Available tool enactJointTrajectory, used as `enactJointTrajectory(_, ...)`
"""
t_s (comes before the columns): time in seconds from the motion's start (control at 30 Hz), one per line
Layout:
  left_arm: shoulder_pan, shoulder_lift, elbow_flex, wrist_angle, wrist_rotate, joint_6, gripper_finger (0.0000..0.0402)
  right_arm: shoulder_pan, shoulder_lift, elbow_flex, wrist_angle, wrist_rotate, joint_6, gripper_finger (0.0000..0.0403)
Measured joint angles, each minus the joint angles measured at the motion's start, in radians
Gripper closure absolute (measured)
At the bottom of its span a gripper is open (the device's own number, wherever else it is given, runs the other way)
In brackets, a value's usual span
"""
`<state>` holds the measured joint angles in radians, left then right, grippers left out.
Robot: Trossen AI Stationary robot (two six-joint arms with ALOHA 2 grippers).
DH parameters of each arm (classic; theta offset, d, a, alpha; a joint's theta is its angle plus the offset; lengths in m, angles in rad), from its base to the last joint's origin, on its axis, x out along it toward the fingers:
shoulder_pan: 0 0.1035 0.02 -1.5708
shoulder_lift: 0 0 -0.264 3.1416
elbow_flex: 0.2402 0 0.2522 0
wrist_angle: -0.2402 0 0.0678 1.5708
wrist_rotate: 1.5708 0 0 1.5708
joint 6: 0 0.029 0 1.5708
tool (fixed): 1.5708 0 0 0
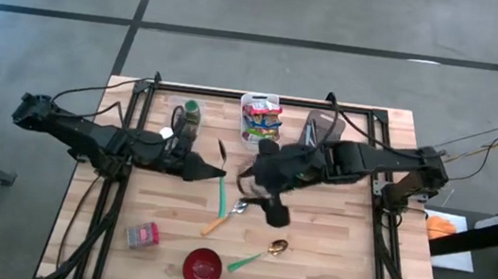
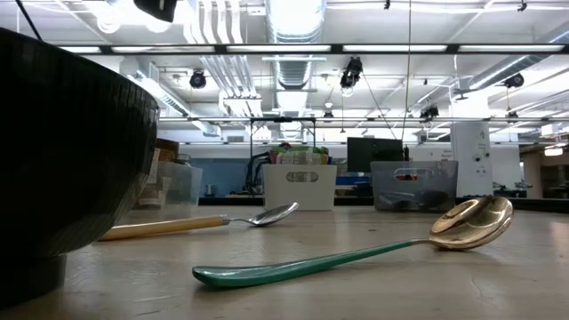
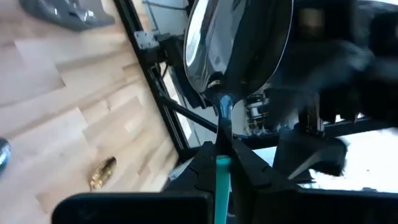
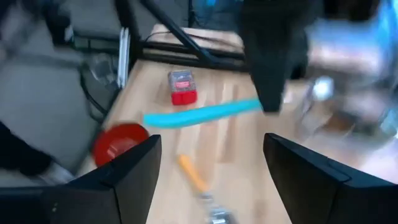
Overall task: Pick & Place Food Item
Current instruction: Put the light green spoon into the black bin
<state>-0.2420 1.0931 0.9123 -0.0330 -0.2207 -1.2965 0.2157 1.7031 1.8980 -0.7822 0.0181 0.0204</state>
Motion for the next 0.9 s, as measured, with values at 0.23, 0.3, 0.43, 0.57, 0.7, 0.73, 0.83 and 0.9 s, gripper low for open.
enactJointTrajectory(0.23, 0.027, 0.005, 0.005, 0.024, 0.062, -0.119, 0.0389, 0.084, 0.0, 0.004, -0.024, 0.284, -0.652, 0.0125)
enactJointTrajectory(0.3, 0.04, 0.008, 0.005, 0.039, 0.08, -0.142, 0.0389, 0.106, 0.0, -0.002, -0.015, 0.377, -0.821, 0.0125)
enactJointTrajectory(0.43, 0.063, 0.01, 0.005, 0.069, 0.107, -0.167, 0.0389, 0.126, 0.011, -0.004, 0.032, 0.501, -0.989, 0.0125)
enactJointTrajectory(0.57, 0.095, 0.011, 0.005, 0.107, 0.127, -0.183, 0.0389, 0.126, 0.013, -0.004, 0.085, 0.501, -1.083, 0.0125)
enactJointTrajectory(0.7, 0.127, 0.017, 0.005, 0.128, 0.158, -0.197, 0.0389, 0.128, 0.016, -0.005, 0.114, 0.462, -1.186, 0.0125)
enactJointTrajectory(0.73, 0.133, 0.017, 0.005, 0.129, 0.166, -0.198, 0.0389, 0.127, 0.016, -0.005, 0.115, 0.441, -1.198, 0.0125)
enactJointTrajectory(0.83, 0.147, 0.017, 0.005, 0.162, 0.178, -0.204, 0.0389, 0.126, 0.016, -0.006, 0.122, 0.409, -1.203, 0.0125)
enactJointTrajectory(0.9, 0.152, 0.017, 0.005, 0.183, 0.189, -0.205, 0.0389, 0.123, 0.016, -0.006, 0.136, 0.402, -1.203, 0.0126)
